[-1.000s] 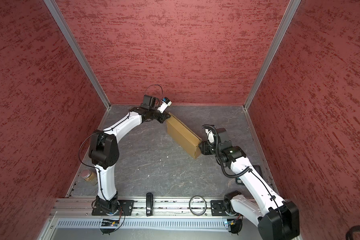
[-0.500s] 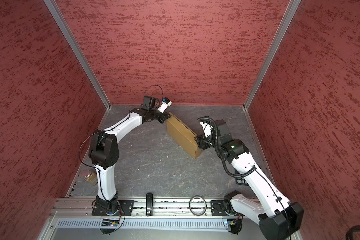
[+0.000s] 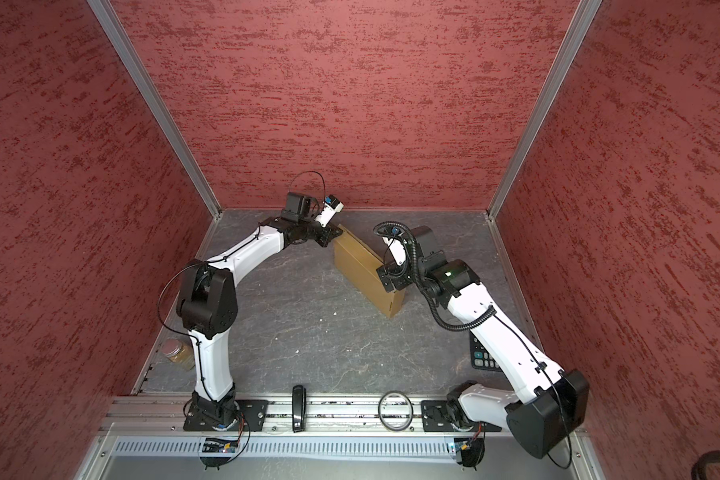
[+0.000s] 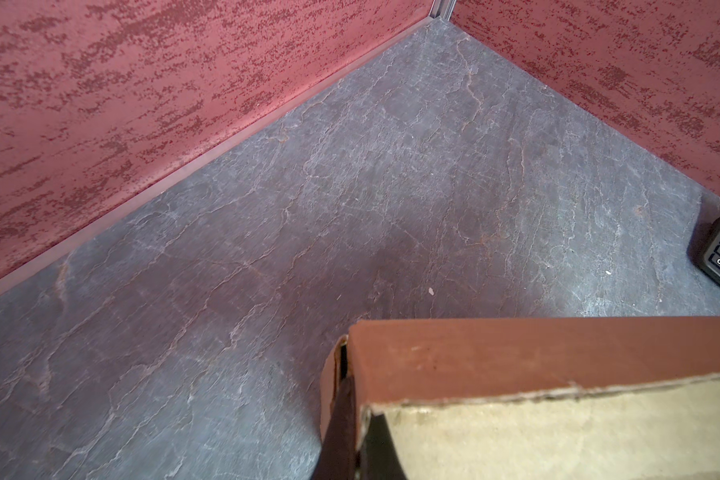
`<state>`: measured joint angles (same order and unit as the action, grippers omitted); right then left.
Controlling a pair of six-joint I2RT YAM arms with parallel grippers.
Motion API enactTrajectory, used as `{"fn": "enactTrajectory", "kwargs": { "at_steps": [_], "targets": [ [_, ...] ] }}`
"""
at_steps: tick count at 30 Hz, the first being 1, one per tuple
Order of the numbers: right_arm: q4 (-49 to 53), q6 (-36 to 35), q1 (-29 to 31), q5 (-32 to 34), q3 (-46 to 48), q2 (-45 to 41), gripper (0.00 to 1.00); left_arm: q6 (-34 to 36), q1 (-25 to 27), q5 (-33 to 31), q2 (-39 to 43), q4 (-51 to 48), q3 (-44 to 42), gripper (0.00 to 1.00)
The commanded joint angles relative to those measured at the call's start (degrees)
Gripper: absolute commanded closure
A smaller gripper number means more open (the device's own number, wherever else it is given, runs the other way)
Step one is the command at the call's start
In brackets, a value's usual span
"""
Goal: Fold the paper box
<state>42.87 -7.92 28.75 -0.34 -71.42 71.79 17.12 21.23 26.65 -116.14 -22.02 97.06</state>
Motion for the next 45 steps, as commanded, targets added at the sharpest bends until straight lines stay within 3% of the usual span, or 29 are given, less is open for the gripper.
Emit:
{"fn": "enactTrajectory", "kwargs": {
  "at_steps": [1,7,14,36,45],
  "targets": [
    [1.76,-1.73,1.23,1.78,-1.66,1.69,0.01,-0.51,0.60,-0.38,-0.86,-5.57,-2.26,1.00],
    [0.02,-1.67,4.80,9.07,-1.26,3.76,0.01,-0.53,0.56,-0.29,-0.85,-5.40,-2.54,1.00],
    [-2.24,-1.91,5.87,12.35,0.21,4.37,0.01,-0.69,0.51,-0.29,-0.97,-5.13,-2.85,1.00],
    [-4.33,-2.67,8.90,10.89,1.01,9.68,0.02,-1.04,0.56,-0.29,-1.02,-4.73,-3.63,1.00],
    [-6.78,-2.27,10.16,14.60,3.44,9.95,0.15,-1.22,0.45,-0.39,-1.21,-4.33,-4.19,1.00]
  ]
}}
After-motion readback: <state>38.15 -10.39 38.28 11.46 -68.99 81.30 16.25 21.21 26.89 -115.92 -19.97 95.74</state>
